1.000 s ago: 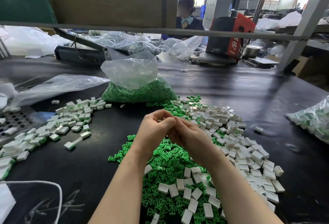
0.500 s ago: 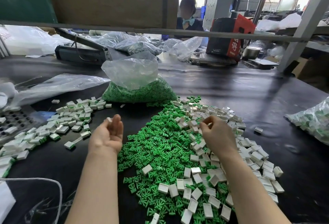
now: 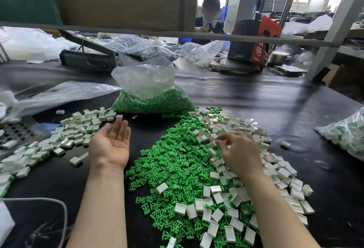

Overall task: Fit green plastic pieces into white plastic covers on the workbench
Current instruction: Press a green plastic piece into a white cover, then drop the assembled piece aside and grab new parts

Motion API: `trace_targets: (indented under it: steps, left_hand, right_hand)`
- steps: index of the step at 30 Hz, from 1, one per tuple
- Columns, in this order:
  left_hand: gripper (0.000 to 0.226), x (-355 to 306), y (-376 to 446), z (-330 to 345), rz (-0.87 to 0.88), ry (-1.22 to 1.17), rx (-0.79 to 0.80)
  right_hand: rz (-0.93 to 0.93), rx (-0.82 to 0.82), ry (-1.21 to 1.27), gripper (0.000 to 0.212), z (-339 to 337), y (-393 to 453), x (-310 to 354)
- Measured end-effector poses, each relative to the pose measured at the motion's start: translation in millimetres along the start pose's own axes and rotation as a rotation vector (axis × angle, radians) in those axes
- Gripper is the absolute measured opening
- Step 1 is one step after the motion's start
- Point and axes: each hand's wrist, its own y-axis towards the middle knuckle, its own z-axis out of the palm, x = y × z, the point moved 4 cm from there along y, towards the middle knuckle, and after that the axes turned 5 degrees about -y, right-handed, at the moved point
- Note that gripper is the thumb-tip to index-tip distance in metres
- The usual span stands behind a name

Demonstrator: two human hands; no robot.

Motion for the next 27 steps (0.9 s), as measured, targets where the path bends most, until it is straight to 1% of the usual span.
trace_targets:
  steps: [2,5,7,10,12,14,16,17,19,23,25,27]
  left_hand:
    - [0.018,10.0,-4.8,5.0,-0.042,0.153,0.048]
    - [0.019,26.1,-12.9,14.2,-0.048,0.441,0.157]
    - [0.019,38.4,-20.3,21.8,-0.025,0.627,0.247]
    - [0.018,57.3,-32.2,31.0,-0.015,0.837,0.389]
    - [0.018,68.0,-38.5,34.9,-0.015,0.948,0.48]
    - [0.022,77.6,-43.4,38.1,-0.006,1.039,0.574]
    - [0.027,85.5,-47.4,40.8,-0.007,1.078,0.639]
    - [0.029,88.2,-49.0,42.0,-0.008,1.078,0.657]
    - [0.031,91.3,-50.9,44.1,0.003,1.074,0.683]
    - [0.02,89.8,-54.5,47.9,0.025,1.02,0.739]
    - [0.02,87.4,-56.3,49.2,0.036,0.988,0.759]
    - [0.022,86.0,-56.5,49.5,0.044,0.966,0.774]
  right_hand:
    - [-0.057,-0.002,0.05,0.033,-1.9,-0.4,8.5]
    - [-0.119,0.114,0.016,0.028,2.7,-2.7,18.6]
    - [-0.116,0.161,0.031,0.023,5.0,-4.5,20.4]
    - [-0.094,0.156,0.088,0.017,5.0,-3.7,21.1]
    - [-0.08,0.137,0.217,0.016,2.7,-3.0,22.6]
    - [-0.037,0.095,0.464,0.011,-3.5,-2.8,23.8]
    - [0.003,0.095,0.75,0.011,-9.2,-4.9,27.2]
    - [0.006,0.116,0.87,0.014,-10.8,-6.3,30.3]
    - [-0.004,0.162,1.019,0.022,-11.9,-8.4,36.1]
    - [-0.027,0.181,1.154,0.029,-12.6,-10.7,42.0]
    - [-0.033,0.166,1.174,0.03,-13.0,-10.8,43.3]
    - [-0.038,0.146,1.156,0.026,-12.7,-9.8,43.7]
